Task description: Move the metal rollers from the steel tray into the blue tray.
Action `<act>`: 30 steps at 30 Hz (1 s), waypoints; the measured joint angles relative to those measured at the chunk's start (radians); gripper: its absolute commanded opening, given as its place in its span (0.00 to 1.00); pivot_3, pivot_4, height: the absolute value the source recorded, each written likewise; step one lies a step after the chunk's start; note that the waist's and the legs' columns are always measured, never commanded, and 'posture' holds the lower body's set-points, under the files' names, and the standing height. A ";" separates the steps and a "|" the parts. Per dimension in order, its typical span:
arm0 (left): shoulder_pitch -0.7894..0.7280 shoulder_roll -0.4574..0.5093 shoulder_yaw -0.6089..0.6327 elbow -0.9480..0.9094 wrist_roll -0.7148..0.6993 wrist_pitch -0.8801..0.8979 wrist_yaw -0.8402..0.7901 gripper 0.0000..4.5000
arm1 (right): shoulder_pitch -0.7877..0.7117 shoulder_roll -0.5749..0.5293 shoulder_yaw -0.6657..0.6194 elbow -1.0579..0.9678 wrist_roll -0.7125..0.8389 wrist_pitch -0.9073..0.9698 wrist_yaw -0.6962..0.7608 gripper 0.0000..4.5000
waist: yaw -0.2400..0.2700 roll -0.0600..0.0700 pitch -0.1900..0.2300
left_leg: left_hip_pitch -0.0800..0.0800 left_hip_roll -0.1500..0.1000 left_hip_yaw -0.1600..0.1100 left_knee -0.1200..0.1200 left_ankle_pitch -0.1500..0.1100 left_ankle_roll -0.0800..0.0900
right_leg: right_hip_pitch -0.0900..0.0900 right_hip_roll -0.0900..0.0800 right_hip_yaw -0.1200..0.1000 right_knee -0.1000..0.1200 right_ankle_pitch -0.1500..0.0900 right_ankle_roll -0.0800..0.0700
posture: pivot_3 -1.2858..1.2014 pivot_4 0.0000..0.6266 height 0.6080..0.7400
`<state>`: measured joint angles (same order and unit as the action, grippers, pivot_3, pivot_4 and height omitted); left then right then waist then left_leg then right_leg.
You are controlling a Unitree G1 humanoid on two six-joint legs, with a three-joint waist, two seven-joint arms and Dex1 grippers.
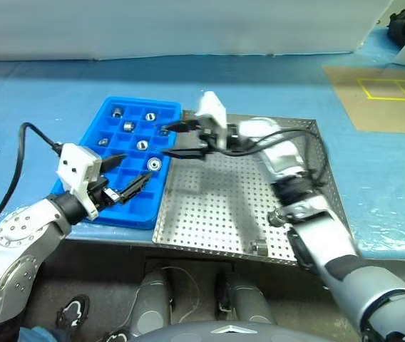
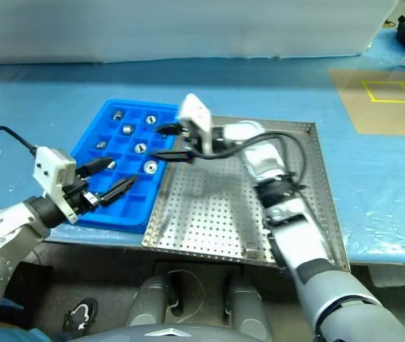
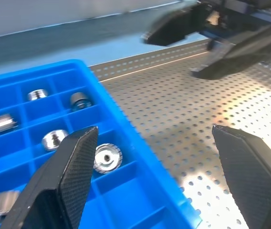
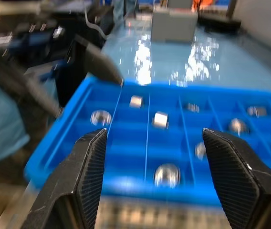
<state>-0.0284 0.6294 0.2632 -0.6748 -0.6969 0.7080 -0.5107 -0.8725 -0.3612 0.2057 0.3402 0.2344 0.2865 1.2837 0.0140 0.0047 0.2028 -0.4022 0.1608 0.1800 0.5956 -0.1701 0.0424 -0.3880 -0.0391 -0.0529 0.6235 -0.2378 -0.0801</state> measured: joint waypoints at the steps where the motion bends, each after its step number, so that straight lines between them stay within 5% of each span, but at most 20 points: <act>1: -0.017 0.000 -0.017 0.010 0.003 -0.004 -0.011 0.90 | 0.020 -0.054 0.000 -0.001 -0.006 -0.003 0.022 0.73 | -0.003 0.000 0.000 | 0.000 0.001 0.000 0.000 0.000 0.000 | 0.000 0.001 0.000 0.000 0.000 0.000 | 0.38 0.24 1.00; 8: -0.105 0.000 -0.104 0.103 0.032 -0.036 -0.092 0.90 | 0.105 -0.270 -0.024 0.080 -0.063 -0.046 0.049 0.73 | -0.059 0.000 0.000 | -0.001 0.001 0.000 0.000 0.000 0.001 | -0.001 0.002 0.000 0.000 0.000 0.000 | 0.35 0.24 1.00; 19: -0.203 0.052 -0.263 0.221 0.064 -0.047 -0.306 0.90 | 0.351 -0.349 -0.010 -0.003 -0.078 -0.053 0.094 0.73 | -0.084 0.001 0.000 | -0.001 0.001 0.000 0.002 -0.003 0.006 | 0.001 0.001 0.000 -0.004 0.000 0.000 | 0.32 0.24 1.00; 30: -0.201 0.062 -0.275 0.255 0.092 -0.068 -0.358 0.90 | 0.366 -0.361 -0.006 -0.016 -0.081 -0.081 0.094 0.73 | -0.098 0.001 -0.001 | 0.000 0.001 0.000 0.003 -0.003 0.007 | 0.003 0.001 0.000 -0.004 0.000 0.000 | 0.33 0.24 1.00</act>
<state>-0.2298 0.6911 -0.0114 -0.4202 -0.6050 0.6402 -0.8682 -0.5062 -0.7219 0.2002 0.3242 0.1537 0.2056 1.3776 -0.0842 0.0057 0.2019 -0.4022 0.1615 0.1803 0.5982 -0.1734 0.0490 -0.3849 -0.0381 -0.0531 0.6192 -0.2380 -0.0801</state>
